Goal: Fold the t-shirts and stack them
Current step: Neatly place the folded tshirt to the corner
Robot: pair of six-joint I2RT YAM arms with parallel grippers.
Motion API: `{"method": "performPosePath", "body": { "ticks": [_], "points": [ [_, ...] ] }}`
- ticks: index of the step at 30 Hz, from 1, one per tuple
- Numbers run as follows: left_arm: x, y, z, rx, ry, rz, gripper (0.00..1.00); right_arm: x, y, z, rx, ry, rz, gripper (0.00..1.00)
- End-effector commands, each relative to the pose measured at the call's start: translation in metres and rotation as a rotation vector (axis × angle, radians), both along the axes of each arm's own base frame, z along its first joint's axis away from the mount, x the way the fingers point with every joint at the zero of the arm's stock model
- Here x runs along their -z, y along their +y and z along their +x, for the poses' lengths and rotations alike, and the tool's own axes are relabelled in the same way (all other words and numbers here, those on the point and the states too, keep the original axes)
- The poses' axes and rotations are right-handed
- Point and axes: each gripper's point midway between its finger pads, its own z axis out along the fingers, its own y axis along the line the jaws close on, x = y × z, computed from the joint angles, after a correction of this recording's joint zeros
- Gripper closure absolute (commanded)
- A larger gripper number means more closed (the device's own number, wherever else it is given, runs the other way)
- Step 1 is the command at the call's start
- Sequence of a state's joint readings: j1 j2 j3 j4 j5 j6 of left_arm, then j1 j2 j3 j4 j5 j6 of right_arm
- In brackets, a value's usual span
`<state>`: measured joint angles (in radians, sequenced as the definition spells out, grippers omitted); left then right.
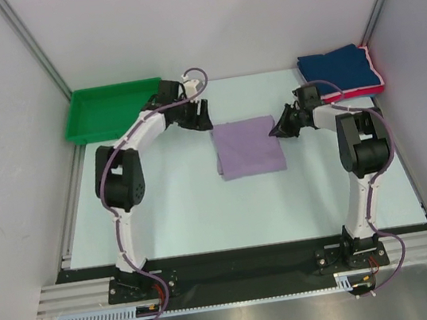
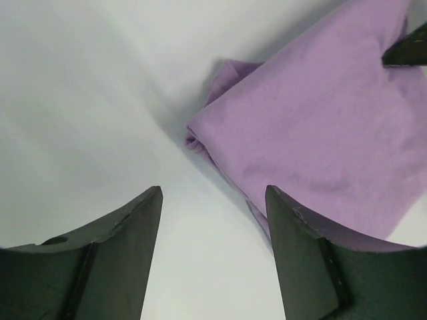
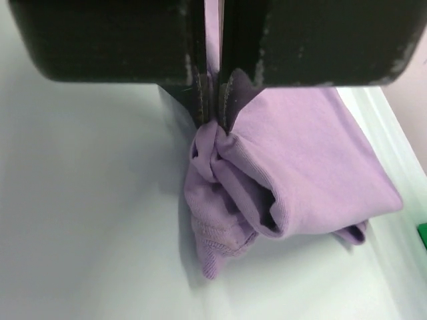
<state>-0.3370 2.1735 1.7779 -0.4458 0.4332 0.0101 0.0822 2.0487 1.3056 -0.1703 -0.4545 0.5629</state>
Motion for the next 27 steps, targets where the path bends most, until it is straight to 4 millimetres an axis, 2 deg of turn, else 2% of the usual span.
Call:
{"method": "performPosePath", "body": {
  "ticks": [1, 2, 3, 4, 5, 6, 7, 8, 9, 10, 11, 12, 14, 16, 19, 20, 23, 27],
  "points": [
    [-0.055, 0.018, -0.006, 0.048, -0.094, -0.02, 0.3, -0.036, 0.002, 0.024, -0.058, -0.107, 0.004, 1.0],
    [-0.056, 0.026, -0.007, 0.042, -0.093, -0.009, 0.3, -0.05, -0.005, 0.034, -0.044, -0.134, -0.04, 1.0],
    [-0.06, 0.033, -0.012, 0.047, -0.093, 0.005, 0.23, -0.058, -0.011, 0.04, -0.043, -0.15, -0.072, 1.0],
    [-0.061, 0.039, -0.013, 0.063, -0.111, 0.043, 0.2, -0.064, -0.015, 0.045, -0.055, -0.167, -0.106, 1.0],
    [-0.064, 0.044, -0.013, 0.069, -0.126, 0.065, 0.16, -0.082, -0.019, 0.054, -0.087, -0.205, -0.152, 1.0],
    [-0.063, 0.051, -0.019, 0.075, -0.109, 0.095, 0.13, -0.078, -0.022, 0.058, -0.11, -0.198, -0.179, 1.0],
    [-0.07, 0.057, -0.02, 0.089, -0.139, 0.131, 0.04, -0.082, -0.026, 0.062, -0.124, -0.204, -0.204, 1.0],
    [-0.074, 0.062, -0.022, 0.09, -0.146, 0.149, 0.04, -0.083, -0.033, 0.061, -0.144, -0.189, -0.252, 1.0],
    [-0.074, 0.066, -0.026, 0.094, -0.14, 0.166, 0.02, -0.098, -0.036, 0.073, -0.143, -0.223, -0.271, 1.0],
    [-0.082, 0.069, -0.028, 0.105, -0.166, 0.181, 0.02, -0.097, -0.042, 0.079, -0.138, -0.219, -0.286, 1.0],
    [-0.081, 0.074, -0.031, 0.098, -0.164, 0.2, 0.01, -0.096, -0.048, 0.079, -0.144, -0.201, -0.321, 1.0],
    [-0.081, 0.076, -0.032, 0.101, -0.172, 0.209, 0.0, -0.116, -0.052, 0.092, -0.132, -0.248, -0.341, 1.0],
    [-0.083, 0.08, -0.037, 0.096, -0.175, 0.217, 0.0, -0.116, -0.063, 0.097, -0.113, -0.227, -0.4, 1.0],
    [-0.081, 0.081, -0.039, 0.099, -0.173, 0.22, 0.0, -0.138, -0.069, 0.115, -0.103, -0.285, -0.441, 1.0],
    [-0.077, 0.082, -0.041, 0.097, -0.161, 0.226, 0.0, -0.155, -0.081, 0.126, -0.084, -0.312, -0.508, 1.0],
    [-0.077, 0.082, -0.042, 0.097, -0.16, 0.227, 0.0, -0.167, -0.087, 0.135, -0.062, -0.343, -0.532, 1.0],
    [-0.076, 0.084, -0.042, 0.096, -0.158, 0.237, 0.0, -0.185, -0.097, 0.144, -0.038, -0.404, -0.584, 1.0],
    [-0.077, 0.088, -0.04, 0.091, -0.174, 0.258, 0.0, -0.196, -0.115, 0.151, -0.008, -0.442, -0.665, 1.0]
  ]
}}
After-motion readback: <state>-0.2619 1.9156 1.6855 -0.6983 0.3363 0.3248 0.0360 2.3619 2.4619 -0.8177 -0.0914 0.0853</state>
